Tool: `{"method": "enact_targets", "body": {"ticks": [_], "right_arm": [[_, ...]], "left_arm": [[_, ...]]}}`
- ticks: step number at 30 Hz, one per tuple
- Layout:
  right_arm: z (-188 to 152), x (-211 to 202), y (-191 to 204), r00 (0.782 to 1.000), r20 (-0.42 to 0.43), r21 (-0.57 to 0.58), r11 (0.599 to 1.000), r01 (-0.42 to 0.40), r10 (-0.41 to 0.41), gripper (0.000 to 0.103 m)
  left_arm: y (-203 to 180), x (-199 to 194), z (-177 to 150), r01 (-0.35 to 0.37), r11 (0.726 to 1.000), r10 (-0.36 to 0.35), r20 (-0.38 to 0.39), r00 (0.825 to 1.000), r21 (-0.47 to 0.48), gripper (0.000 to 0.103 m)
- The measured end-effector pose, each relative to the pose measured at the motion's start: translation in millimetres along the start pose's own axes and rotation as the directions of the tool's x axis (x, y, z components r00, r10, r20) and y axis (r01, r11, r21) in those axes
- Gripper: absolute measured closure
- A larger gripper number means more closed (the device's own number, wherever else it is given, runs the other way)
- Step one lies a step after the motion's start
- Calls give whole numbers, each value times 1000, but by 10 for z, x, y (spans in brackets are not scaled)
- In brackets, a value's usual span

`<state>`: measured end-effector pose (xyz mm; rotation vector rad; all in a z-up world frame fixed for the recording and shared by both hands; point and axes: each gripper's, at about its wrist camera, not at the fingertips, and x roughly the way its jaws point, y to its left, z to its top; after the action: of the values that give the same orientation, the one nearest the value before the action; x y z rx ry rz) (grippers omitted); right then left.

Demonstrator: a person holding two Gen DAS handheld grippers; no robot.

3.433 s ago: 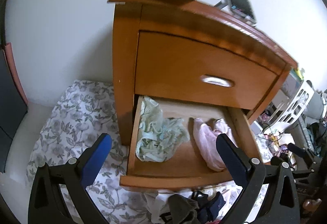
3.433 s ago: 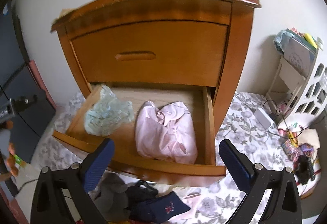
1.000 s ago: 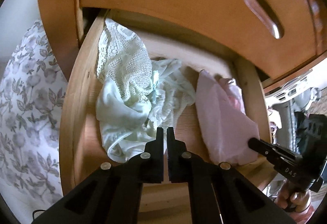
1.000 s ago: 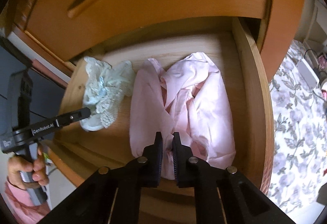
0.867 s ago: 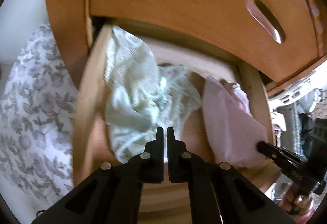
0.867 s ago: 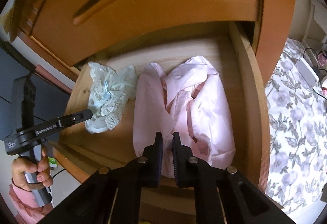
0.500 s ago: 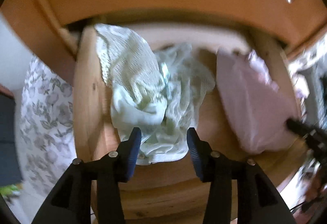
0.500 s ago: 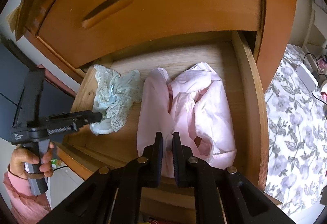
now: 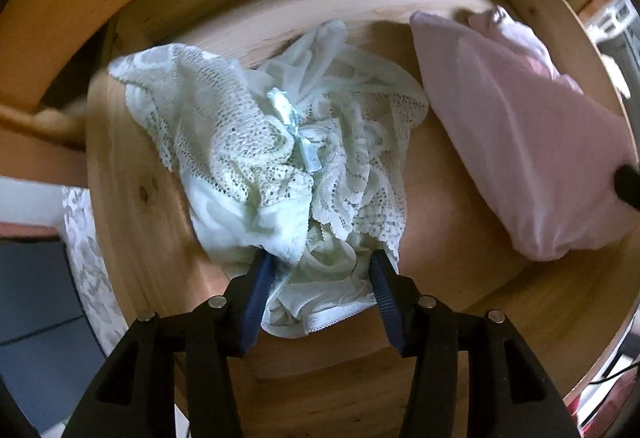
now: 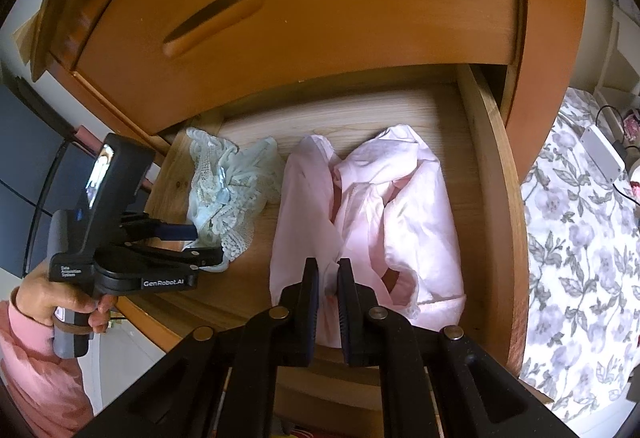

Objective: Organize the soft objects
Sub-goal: 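Pull the green cloth and pink clothes up out of the drawer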

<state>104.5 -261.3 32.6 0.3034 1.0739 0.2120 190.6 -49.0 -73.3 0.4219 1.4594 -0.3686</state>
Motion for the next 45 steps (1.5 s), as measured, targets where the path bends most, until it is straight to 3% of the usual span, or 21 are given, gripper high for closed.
{"method": "enact_targets", "body": {"ticks": [4, 9, 14, 17, 24, 32, 45], "right_arm": [[0, -3, -3, 1000, -3, 0, 1000, -4, 4, 94], [1, -7, 2, 1000, -3, 0, 1000, -6, 6, 94], [-16, -11, 5, 1000, 0, 9, 1000, -9, 9, 94], [-22, -15, -11, 1000, 4, 23, 1000, -15, 15, 93], [-21, -180, -34, 995, 63, 52, 995, -87, 84, 94], [63, -410, -18, 976, 155, 73, 983, -166, 154, 95], [151, -733, -36, 921, 327, 39, 971, -238, 212, 95]], "left_arm": [[-23, 102, 108, -2, 999, 3, -8, 1000, 39, 61], [54, 51, 115, -14, 999, 13, 29, 999, 40, 89], [138, -60, 32, 98, 995, -94, 133, 987, -27, 93], [200, -223, -71, 199, 977, -176, 233, 956, -77, 94], [301, -528, -298, 401, 899, -290, 446, 847, -177, 95], [350, -1072, -469, 450, 875, -272, 588, 762, -178, 95], [442, -1625, -700, 475, 866, -237, 707, 667, -158, 95]]}}
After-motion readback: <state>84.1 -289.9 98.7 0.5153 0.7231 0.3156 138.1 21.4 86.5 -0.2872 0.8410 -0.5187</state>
